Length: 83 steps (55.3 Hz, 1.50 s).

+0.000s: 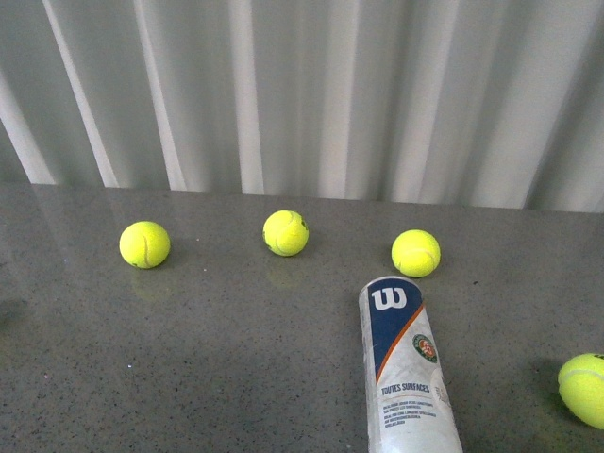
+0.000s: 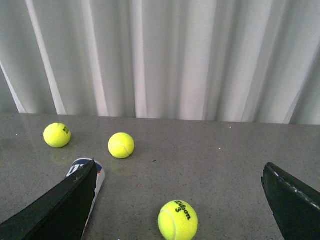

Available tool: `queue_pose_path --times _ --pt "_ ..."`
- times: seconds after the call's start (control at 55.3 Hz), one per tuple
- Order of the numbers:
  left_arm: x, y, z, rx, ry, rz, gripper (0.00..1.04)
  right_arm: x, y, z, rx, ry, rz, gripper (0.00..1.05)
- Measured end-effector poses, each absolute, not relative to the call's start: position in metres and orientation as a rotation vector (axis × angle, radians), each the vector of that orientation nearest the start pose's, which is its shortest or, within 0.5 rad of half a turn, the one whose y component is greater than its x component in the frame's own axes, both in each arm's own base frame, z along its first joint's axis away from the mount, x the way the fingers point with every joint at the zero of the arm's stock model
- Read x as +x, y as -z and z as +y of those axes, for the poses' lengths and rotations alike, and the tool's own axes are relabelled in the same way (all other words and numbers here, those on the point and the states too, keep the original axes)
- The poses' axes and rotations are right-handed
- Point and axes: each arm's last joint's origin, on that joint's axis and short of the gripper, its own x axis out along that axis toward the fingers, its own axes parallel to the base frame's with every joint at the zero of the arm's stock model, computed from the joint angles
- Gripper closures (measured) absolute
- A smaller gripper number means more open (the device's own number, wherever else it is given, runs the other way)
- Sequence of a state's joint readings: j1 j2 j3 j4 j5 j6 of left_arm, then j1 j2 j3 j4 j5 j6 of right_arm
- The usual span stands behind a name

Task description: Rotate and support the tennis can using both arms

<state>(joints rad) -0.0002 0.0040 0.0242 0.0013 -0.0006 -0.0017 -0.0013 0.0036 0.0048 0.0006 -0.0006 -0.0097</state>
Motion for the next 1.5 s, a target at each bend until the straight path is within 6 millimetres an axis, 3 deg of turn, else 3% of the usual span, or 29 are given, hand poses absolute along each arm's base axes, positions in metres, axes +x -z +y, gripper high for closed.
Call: queue_pose_path --times 1.339,1.502 --pt "0.096 -0.172 0.0 -0.002 0.0 -0.022 0.07 0.098 -0.165 0.0 -0.01 0.001 -0.002 0.07" --pt "0.096 -0.172 0.0 -0.002 0.0 -0.022 0.07 0.11 -0.187 -0.003 -0.075 0.317 -0.101 0.07"
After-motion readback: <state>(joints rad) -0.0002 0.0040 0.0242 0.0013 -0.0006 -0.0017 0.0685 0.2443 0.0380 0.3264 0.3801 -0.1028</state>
